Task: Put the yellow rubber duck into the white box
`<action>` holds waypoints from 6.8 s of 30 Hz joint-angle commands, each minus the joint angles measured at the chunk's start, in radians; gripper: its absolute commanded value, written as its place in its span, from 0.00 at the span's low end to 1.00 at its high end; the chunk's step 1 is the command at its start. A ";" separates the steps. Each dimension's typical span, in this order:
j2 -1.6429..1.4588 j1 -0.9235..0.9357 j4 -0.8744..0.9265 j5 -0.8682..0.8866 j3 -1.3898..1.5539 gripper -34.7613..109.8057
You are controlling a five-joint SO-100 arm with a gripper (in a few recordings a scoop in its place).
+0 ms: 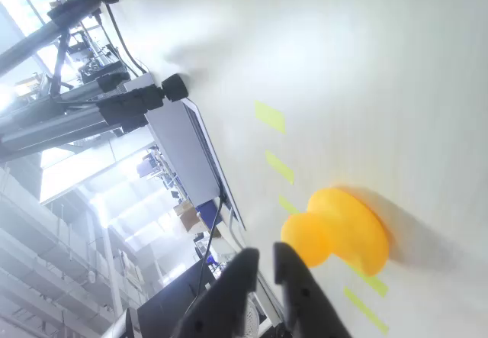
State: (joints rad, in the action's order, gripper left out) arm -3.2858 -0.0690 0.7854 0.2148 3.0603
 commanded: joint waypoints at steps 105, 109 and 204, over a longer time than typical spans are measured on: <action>0.982 0.018 0.238 -0.552 -0.939 0.31; 1.161 -0.057 0.420 -0.759 -1.124 0.42; 1.723 0.861 0.272 -0.660 -1.805 0.28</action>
State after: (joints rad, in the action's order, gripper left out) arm -1.3100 0.8713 0.9127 -0.6519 1.4803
